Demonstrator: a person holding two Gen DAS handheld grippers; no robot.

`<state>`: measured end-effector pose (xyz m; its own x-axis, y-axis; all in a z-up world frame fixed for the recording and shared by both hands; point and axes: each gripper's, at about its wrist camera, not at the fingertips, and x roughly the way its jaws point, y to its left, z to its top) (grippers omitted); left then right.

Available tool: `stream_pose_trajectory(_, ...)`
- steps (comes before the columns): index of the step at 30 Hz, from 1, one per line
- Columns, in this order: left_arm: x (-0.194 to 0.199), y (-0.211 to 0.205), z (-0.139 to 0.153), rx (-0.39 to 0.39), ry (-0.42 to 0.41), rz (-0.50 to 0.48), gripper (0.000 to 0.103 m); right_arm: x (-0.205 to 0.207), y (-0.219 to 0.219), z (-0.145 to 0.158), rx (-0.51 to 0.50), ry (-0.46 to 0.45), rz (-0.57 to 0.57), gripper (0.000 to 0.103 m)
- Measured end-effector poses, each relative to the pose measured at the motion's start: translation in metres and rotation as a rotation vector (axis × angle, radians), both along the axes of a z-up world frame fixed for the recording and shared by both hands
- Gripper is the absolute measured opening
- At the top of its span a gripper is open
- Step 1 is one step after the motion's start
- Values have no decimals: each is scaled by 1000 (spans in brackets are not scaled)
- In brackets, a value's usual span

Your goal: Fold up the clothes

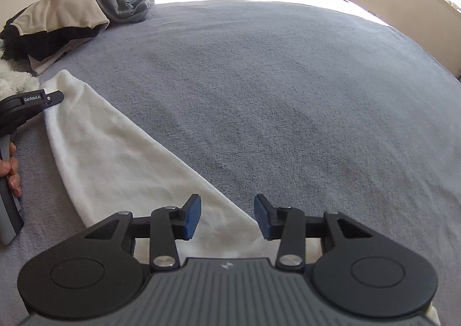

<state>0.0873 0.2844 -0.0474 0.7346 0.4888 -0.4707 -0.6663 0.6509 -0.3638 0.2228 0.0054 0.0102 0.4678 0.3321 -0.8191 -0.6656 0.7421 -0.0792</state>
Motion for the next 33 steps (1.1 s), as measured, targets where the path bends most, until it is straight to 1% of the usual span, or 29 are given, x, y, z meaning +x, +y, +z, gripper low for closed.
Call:
stream_pose_trajectory(1, 2, -1, 0, 7, 2, -19, 6, 2, 2, -4, -26, 7, 11, 40)
stream_pose_trajectory(2, 4, -3, 2, 15, -4, -32, 6, 3, 4, -4, -22, 17, 23, 36)
stream_pose_trajectory(3, 5, -4, 3, 22, -10, -45, 6, 3, 6, -4, -14, 28, 36, 14)
stream_pose_trajectory(4, 6, -6, 6, 38, -23, -55, 5, 3, 7, -4, -7, 39, 49, 4)
stream_pose_trajectory(6, 1, -10, 13, 88, -53, -49, 5, -3, 18, -3, -39, -33, 96, 4)
stream_pose_trajectory(7, -2, -12, 17, 120, -68, -39, 5, -5, 23, 1, -27, -74, 114, 4)
stream_pose_trajectory(8, -5, -13, 21, 147, -81, -22, 5, -3, 26, 7, 3, -96, 114, 4)
stream_pose_trajectory(9, -7, -12, 23, 159, -86, -11, 5, 0, 29, 10, 21, -96, 114, 4)
stream_pose_trajectory(10, -6, -12, 22, 160, -75, -12, 5, 4, 32, 13, 38, -94, 114, 4)
stream_pose_trajectory(13, -2, -13, 21, 159, -41, -15, 5, 16, 45, -4, -44, -33, 141, 5)
stream_pose_trajectory(14, -1, -13, 20, 155, -29, -17, 5, 15, 45, -6, -51, -36, 146, 6)
stream_pose_trajectory(15, -1, -13, 20, 149, -31, -19, 5, 16, 43, -2, -47, -39, 131, 6)
stream_pose_trajectory(17, -3, -14, 22, 149, -38, -21, 8, 17, 33, 10, -28, -63, 83, 16)
stream_pose_trajectory(19, -4, -16, 25, 160, -44, -19, 11, 15, 12, 24, -12, -105, 33, 34)
stream_pose_trajectory(21, -5, -20, 29, 179, -45, -3, 16, 13, -10, 31, -34, -121, -11, 36)
stream_pose_trajectory(23, -8, -25, 34, 200, -55, 14, 27, 11, -30, 35, -51, -130, -52, 38)
stream_pose_trajectory(24, -10, -28, 37, 213, -63, 21, 29, 11, -40, 34, -51, -128, -84, 39)
stream_pose_trajectory(26, -13, -38, 45, 271, -78, 33, 42, 12, -60, 30, -41, -118, -152, 39)
stream_pose_trajectory(27, -14, -44, 49, 310, -84, 38, 45, 13, -70, 27, -29, -110, -189, 39)
stream_pose_trajectory(28, -16, -50, 53, 350, -91, 42, 51, 15, -75, 21, -29, -100, -227, 39)
stream_pose_trajectory(29, -17, -57, 58, 388, -101, 33, 57, 15, -78, 15, -34, -98, -251, 39)
stream_pose_trajectory(30, -17, -61, 60, 409, -106, 23, 61, 15, -78, 12, -32, -104, -260, 38)
stream_pose_trajectory(32, -17, -72, 67, 459, -128, -38, 73, 9, -75, 12, 2, -119, -256, 38)
stream_pose_trajectory(33, -17, -76, 69, 468, -138, -76, 75, 6, -72, 12, 28, -126, -251, 38)
